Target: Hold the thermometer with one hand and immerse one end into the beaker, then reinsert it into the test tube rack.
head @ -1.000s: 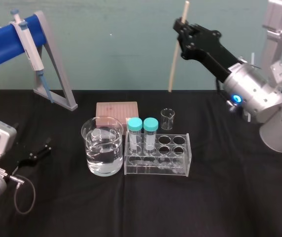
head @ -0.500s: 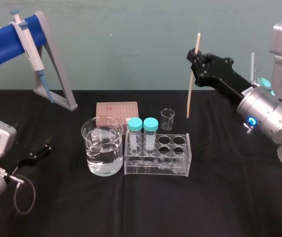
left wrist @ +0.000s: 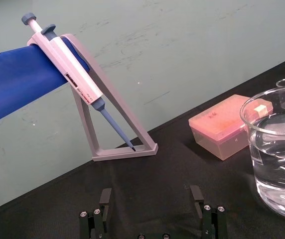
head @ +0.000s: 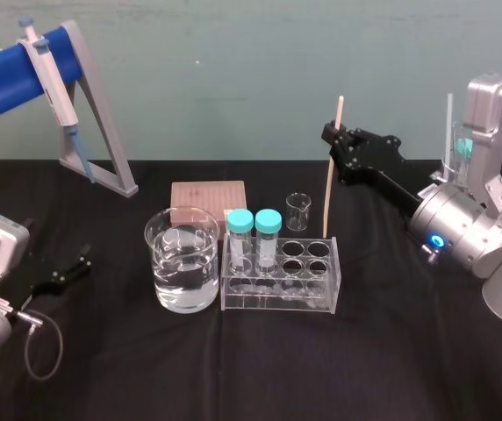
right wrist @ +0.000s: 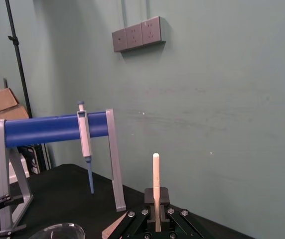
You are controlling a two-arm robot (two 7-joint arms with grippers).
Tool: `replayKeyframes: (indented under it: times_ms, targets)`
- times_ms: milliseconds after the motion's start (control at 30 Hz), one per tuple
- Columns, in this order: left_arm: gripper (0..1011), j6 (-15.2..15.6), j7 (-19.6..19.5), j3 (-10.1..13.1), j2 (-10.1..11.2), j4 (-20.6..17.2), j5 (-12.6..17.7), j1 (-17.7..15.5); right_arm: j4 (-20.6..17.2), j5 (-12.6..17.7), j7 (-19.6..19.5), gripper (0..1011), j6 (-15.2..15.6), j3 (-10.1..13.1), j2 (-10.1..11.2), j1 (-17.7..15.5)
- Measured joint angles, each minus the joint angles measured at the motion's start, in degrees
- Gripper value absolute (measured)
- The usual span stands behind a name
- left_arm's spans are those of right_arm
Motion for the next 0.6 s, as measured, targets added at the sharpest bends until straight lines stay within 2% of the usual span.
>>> replayKeyframes:
  times_ms: [600]
  targets:
    - [1004,0.0,0.0,0.0,0.0,0.0,0.0,0.0,6.07,0.06,2.08,48,-2.62,-1.09,-1.89,1.25]
